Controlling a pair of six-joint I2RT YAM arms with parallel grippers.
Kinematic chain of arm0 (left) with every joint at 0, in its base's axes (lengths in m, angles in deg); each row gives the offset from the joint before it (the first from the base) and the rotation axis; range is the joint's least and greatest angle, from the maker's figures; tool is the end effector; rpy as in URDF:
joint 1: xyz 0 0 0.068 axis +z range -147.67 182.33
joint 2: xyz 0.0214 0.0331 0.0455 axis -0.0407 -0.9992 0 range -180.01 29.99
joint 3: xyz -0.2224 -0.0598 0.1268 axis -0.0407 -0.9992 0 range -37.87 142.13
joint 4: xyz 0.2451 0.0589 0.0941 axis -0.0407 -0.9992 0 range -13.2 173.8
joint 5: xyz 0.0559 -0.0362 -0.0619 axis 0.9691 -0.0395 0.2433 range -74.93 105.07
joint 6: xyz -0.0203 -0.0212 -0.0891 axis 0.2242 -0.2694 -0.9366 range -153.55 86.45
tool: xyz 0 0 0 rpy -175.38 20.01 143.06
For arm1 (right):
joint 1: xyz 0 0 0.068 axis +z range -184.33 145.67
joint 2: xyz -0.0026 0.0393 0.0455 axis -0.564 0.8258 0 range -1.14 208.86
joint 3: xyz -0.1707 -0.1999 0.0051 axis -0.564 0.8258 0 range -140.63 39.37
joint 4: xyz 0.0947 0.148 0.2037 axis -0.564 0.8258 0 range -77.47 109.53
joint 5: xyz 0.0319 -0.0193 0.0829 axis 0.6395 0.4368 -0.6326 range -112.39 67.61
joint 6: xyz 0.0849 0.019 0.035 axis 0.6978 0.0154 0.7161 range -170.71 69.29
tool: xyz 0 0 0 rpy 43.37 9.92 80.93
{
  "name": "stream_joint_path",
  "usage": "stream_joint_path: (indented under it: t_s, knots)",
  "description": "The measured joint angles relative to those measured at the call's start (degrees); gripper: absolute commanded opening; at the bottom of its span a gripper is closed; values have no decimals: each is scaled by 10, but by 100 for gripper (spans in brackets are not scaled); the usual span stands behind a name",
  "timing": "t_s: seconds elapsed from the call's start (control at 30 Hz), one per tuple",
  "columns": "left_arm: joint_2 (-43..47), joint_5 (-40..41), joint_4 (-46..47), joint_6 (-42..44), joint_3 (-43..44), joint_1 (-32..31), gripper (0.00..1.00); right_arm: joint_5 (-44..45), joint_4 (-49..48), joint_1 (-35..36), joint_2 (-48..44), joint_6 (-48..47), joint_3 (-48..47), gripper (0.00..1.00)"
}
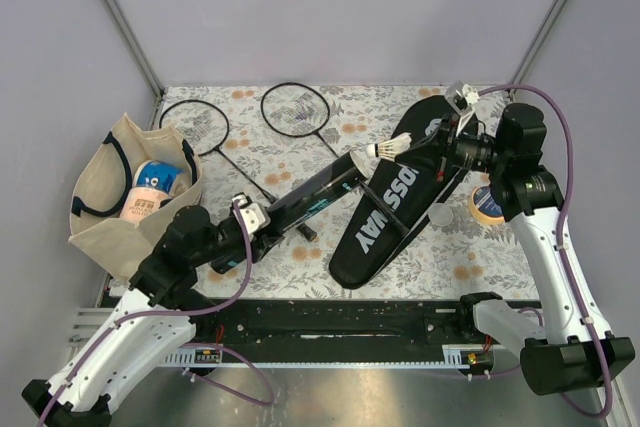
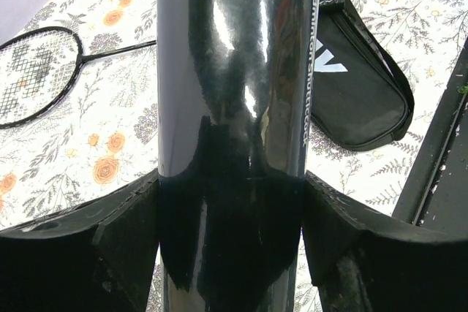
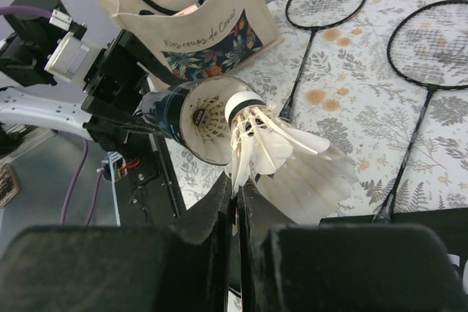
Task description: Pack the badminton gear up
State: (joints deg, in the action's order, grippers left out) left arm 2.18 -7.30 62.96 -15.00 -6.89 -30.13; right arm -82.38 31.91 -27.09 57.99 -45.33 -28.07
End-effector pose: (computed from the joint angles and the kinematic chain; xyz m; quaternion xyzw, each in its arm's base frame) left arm 0.1431 -0.1291 0.2595 0.4444 0.6655 -0.2256 0.5557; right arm 0.2345 0.1037 0.4049 -0.3285 0.6634 0.4442 0.5047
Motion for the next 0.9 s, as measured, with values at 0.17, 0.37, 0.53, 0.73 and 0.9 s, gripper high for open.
stream_joint_path:
  t_s: [0.17,0.37,0.53,0.73,0.9]
  knots:
    - [0,-3,-5,18,3,0,26,-36,5,10,-3,-11,15,11]
    - [-5,-18,-23,47,20,0,26,-58,5,41,-3,-12,16,11]
    - [-20,-37,-26,72,32,0,25,-54,50,73,6,-43,14,11]
    - [-25,-43,-34,96,32,1,25,-37,117,108,37,-79,-5,10]
    - [-38,-49,-45,121,37,1,24,-21,140,142,38,-95,-11,10]
